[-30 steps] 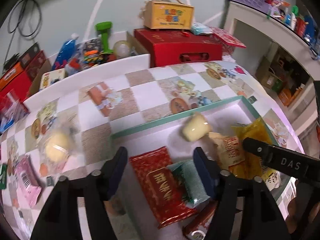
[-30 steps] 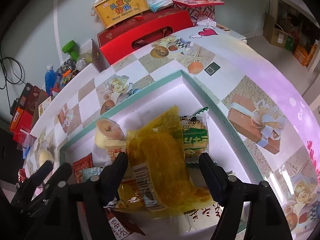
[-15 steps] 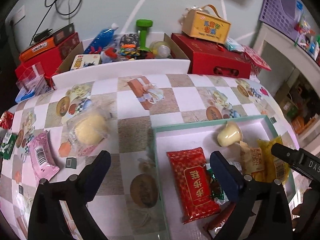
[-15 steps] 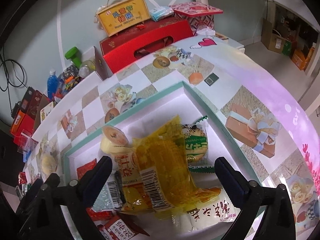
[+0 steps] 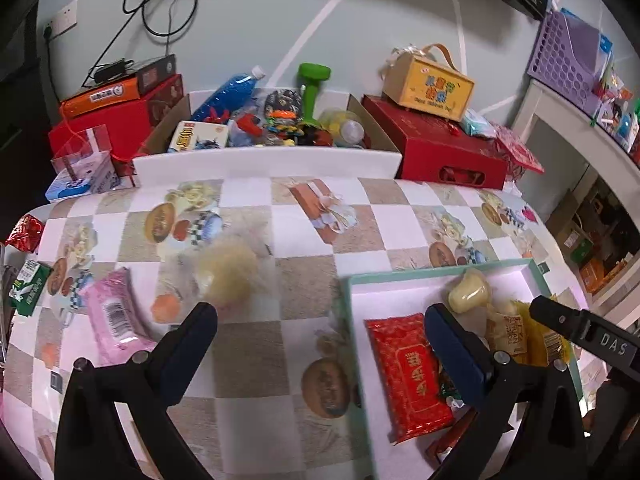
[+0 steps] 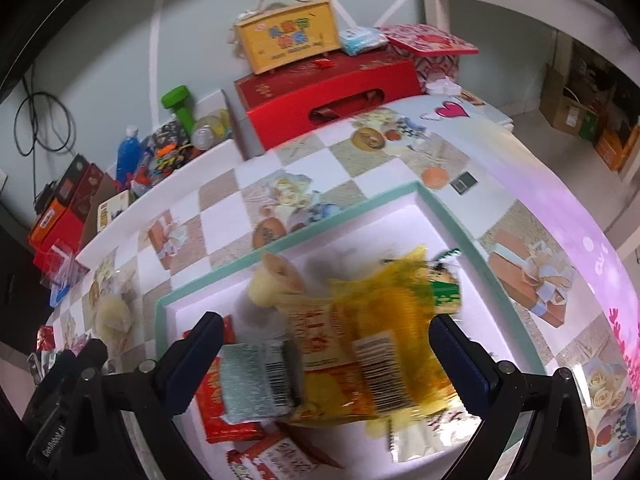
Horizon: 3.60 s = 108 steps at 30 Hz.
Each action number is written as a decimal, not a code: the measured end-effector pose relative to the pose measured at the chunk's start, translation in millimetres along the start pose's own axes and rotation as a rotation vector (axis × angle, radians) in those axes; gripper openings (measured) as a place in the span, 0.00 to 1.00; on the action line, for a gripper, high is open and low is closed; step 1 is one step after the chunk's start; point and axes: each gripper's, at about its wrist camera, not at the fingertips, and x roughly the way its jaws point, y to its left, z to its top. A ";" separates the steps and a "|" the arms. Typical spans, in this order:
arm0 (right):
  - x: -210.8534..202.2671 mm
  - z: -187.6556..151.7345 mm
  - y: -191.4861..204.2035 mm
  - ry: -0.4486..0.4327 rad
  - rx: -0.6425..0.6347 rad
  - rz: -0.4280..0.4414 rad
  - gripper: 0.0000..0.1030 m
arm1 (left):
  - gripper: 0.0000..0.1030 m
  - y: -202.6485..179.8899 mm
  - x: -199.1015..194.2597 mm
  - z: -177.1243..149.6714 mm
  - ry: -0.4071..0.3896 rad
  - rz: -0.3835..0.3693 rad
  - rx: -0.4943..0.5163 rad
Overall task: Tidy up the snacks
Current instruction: 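Drop the jelly cup and bread bag into the tray by opening both tools, then move both open tools back toward the snacks on the table, then grasp the pink barcode bread bag with the left tool while the right tool grasps the clear bun bag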
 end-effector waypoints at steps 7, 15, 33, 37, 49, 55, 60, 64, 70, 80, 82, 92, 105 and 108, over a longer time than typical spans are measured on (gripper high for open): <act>-9.5 -4.3 37.3 -0.027 -0.057 0.088 1.00 | 1.00 37.1 -17.7 8.6 -0.022 0.034 -0.040; -9.6 -16.0 80.0 -0.022 -0.140 0.120 1.00 | 1.00 90.3 -28.8 10.2 -0.016 0.133 -0.062; 21.3 -50.5 181.1 0.087 -0.335 0.261 1.00 | 1.00 195.0 2.0 -15.5 0.082 0.071 -0.334; 32.9 -54.1 201.7 0.112 -0.360 0.309 1.00 | 1.00 196.2 10.5 -16.3 0.086 0.053 -0.356; 86.9 -28.5 238.6 0.194 -0.386 0.308 0.96 | 0.95 199.5 34.6 -19.9 0.111 0.028 -0.386; 104.7 -26.7 248.5 0.223 -0.425 0.269 0.96 | 0.95 202.1 41.3 -21.1 0.123 0.035 -0.388; 114.6 -28.8 260.7 0.242 -0.460 0.256 0.96 | 0.95 197.1 46.9 -20.9 0.144 0.067 -0.354; 120.7 -32.5 269.7 0.252 -0.492 0.243 0.95 | 0.95 203.0 47.7 -22.8 0.155 0.130 -0.353; 131.6 -38.9 277.5 0.275 -0.513 0.227 0.95 | 0.95 216.9 42.9 -26.9 0.144 0.162 -0.389; 133.4 -44.4 281.0 0.262 -0.540 0.202 0.94 | 0.95 221.9 38.7 -28.8 0.134 0.161 -0.415; 132.1 -44.5 279.8 0.261 -0.539 0.197 0.94 | 0.95 222.6 37.1 -29.7 0.132 0.156 -0.422; 133.3 -41.6 285.1 0.256 -0.536 0.197 0.81 | 0.84 218.9 38.8 -28.4 0.130 0.148 -0.406; 122.3 -43.4 267.4 0.237 -0.482 0.200 0.64 | 0.43 195.9 49.0 -23.8 0.145 0.074 -0.347; 118.6 -46.0 261.4 0.234 -0.461 0.199 0.64 | 0.41 189.3 49.4 -23.7 0.146 0.054 -0.343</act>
